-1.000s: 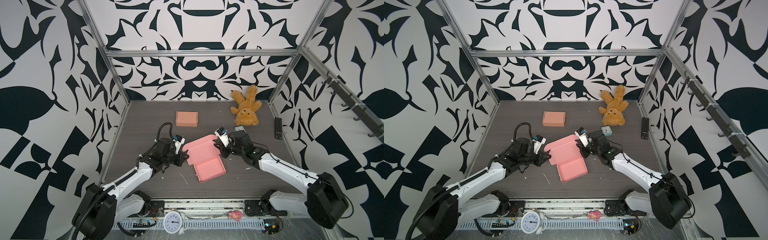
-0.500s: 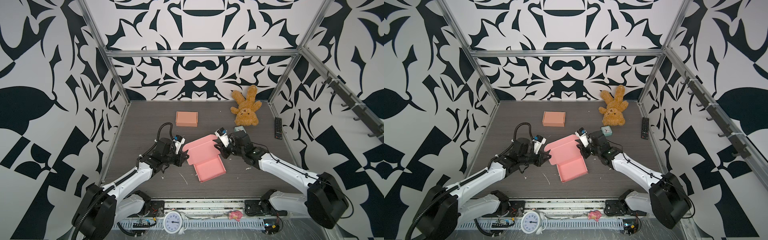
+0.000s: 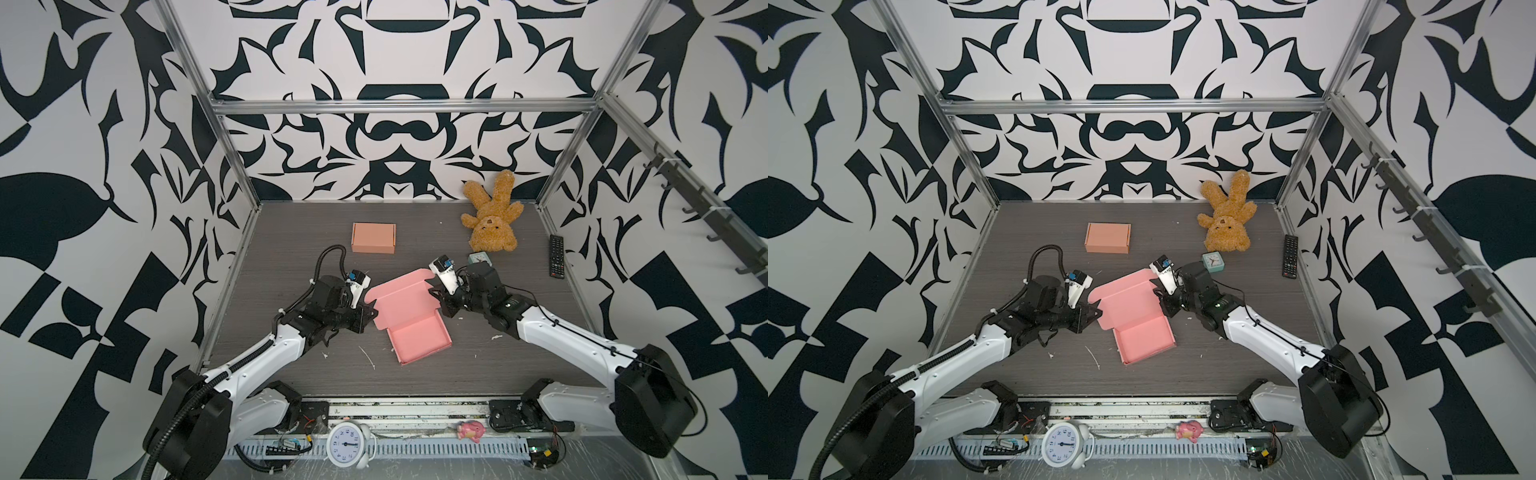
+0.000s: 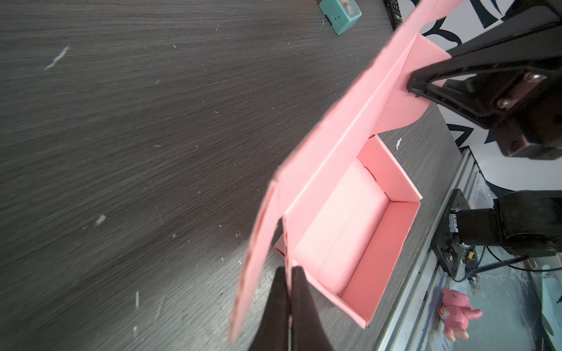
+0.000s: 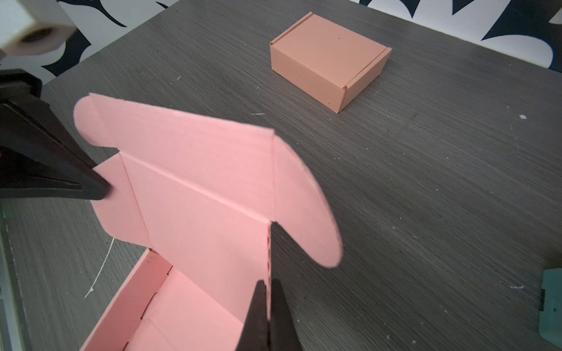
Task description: Fold the paper box
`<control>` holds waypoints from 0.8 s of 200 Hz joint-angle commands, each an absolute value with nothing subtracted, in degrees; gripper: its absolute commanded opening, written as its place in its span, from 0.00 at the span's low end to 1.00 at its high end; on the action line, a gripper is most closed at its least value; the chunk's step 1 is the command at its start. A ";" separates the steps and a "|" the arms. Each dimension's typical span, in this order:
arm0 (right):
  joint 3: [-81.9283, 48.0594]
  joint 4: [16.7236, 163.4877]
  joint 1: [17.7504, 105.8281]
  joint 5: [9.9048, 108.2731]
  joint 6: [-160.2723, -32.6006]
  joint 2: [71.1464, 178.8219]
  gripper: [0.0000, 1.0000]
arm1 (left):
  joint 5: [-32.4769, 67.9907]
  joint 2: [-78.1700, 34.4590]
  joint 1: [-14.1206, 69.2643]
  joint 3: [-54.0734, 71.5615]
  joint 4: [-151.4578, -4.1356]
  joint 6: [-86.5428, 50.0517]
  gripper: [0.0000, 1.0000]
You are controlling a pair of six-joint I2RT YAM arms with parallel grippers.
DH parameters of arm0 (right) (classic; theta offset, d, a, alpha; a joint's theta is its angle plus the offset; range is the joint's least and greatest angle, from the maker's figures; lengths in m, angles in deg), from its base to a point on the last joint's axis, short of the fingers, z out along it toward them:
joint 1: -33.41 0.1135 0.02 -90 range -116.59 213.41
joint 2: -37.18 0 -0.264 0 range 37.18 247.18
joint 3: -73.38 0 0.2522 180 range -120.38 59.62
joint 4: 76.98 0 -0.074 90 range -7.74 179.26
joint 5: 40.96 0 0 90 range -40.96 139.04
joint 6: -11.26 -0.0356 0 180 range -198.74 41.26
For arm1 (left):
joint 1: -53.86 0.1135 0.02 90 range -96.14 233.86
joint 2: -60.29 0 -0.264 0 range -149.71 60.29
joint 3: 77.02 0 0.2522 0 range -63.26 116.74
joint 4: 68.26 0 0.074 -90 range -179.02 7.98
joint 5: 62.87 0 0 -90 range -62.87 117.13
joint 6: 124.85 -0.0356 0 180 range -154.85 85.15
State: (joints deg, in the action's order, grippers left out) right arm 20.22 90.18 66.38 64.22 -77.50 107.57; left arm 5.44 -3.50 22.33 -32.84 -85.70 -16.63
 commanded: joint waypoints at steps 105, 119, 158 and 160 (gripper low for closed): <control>15.57 96.71 68.29 54.93 -87.02 111.11 0.13 | 18.33 -10.72 21.36 -22.53 -78.54 -13.44 0.04; 13.71 95.43 68.78 53.94 -87.60 113.40 0.13 | 20.08 -12.28 20.54 -21.88 -76.75 -14.55 0.05; 11.45 92.83 68.91 51.30 -88.22 116.19 0.10 | 22.22 -18.07 19.26 -20.76 -74.84 -17.39 0.05; 11.52 92.90 68.91 51.21 -88.23 116.17 0.10 | 22.28 -18.21 19.17 -20.68 -74.86 -17.52 0.05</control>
State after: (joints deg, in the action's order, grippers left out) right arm 14.15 92.65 68.10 52.26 -86.62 116.53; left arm 21.11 -16.68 20.39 -22.35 -78.44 -15.17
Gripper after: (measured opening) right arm 0.101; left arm 0.057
